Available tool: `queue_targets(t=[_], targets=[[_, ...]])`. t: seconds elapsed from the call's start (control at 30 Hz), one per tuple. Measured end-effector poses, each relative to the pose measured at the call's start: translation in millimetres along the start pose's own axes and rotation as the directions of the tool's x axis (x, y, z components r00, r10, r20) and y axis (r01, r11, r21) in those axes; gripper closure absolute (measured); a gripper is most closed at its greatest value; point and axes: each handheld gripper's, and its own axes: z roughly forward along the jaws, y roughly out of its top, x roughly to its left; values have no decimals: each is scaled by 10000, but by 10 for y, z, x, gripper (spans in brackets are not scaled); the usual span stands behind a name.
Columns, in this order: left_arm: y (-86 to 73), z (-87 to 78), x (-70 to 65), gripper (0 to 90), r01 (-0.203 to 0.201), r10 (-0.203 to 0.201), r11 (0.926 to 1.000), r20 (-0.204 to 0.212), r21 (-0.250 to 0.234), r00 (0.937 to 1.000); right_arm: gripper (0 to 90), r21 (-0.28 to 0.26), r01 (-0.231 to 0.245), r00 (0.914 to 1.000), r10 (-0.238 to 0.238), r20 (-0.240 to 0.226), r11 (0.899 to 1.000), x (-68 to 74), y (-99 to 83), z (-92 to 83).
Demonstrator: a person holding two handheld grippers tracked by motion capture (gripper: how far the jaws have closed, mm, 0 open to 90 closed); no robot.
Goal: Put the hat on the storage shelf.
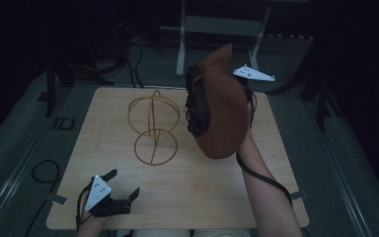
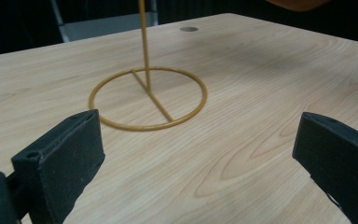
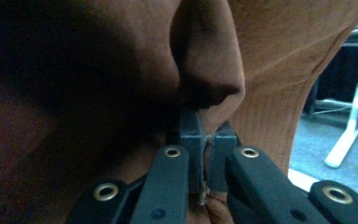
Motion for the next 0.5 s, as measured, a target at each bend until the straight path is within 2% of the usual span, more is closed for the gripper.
queue_targets(t=[0.17, 0.27, 0.33, 0.4, 0.5], targets=[[-15, -10, 41, 22, -2, 4, 10000, -235, 58, 9997, 874, -264, -50, 10000, 53, 85, 9996, 76, 117, 213], [-19, -8, 63, 23, -48, 51, 9999, -336, 100, 9994, 873, -237, 96, 9997, -91, 206, 9997, 144, 169, 313], [-26, -20, 83, 22, 80, -79, 10000, -382, 21, 9992, 872, -40, 307, 9995, -307, 25, 9995, 267, 216, 459], [-26, -40, 102, 23, 85, -86, 10000, -427, -39, 9991, 870, 210, 316, 9990, -310, -308, 9993, 353, 231, 560], [-20, -60, 120, 22, 205, -211, 9997, -407, -145, 9989, 868, 708, 613, 9962, -566, -659, 9956, 487, 223, 697]])
